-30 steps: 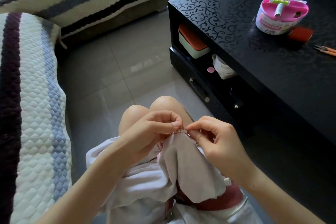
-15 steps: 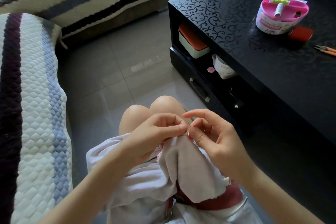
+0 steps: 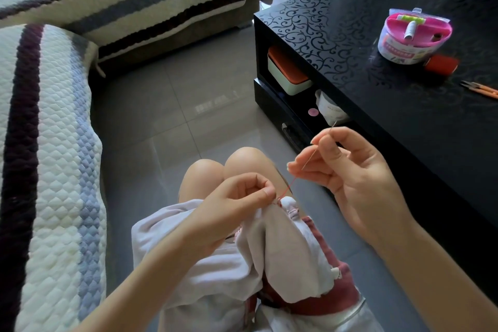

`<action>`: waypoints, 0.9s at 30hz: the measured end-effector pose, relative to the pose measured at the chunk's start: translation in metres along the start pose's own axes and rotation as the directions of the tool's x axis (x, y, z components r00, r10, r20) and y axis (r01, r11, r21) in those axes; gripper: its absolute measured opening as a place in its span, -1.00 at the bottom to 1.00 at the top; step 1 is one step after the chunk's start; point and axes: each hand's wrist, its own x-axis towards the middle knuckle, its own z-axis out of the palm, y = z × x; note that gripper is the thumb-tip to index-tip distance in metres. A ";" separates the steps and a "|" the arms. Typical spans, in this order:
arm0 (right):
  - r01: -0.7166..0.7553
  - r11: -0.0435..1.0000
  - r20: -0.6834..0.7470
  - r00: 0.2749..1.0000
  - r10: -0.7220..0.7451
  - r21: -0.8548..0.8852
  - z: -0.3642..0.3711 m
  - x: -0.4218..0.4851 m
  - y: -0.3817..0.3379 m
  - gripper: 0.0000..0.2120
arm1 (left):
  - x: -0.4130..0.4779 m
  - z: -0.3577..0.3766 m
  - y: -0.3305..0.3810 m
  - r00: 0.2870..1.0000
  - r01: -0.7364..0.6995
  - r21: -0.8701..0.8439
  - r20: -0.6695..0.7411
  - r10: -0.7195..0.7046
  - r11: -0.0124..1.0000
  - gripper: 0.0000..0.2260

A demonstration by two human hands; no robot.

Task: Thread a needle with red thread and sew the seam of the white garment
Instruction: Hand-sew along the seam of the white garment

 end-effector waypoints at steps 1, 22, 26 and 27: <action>-0.004 1.000 0.013 1.000 0.004 0.015 0.001 0.003 -0.003 -0.84 | -0.001 0.000 0.001 1.000 -0.003 -0.007 0.011 0.003 1.000 -0.92; 0.073 0.997 0.018 0.997 -0.073 0.003 0.006 0.013 -0.021 -0.88 | -0.005 -0.002 -0.004 0.998 0.020 0.287 -0.069 0.000 0.958 -0.65; 0.065 0.998 -0.049 0.997 -0.065 -0.005 -0.003 0.016 -0.020 -0.88 | -0.005 -0.006 0.000 0.998 0.035 0.295 -0.068 -0.015 0.955 -0.81; 0.061 0.998 -0.074 0.995 -0.060 0.001 -0.005 0.017 -0.019 -0.89 | -0.004 -0.006 0.001 0.998 0.035 0.319 -0.058 -0.018 0.947 -0.78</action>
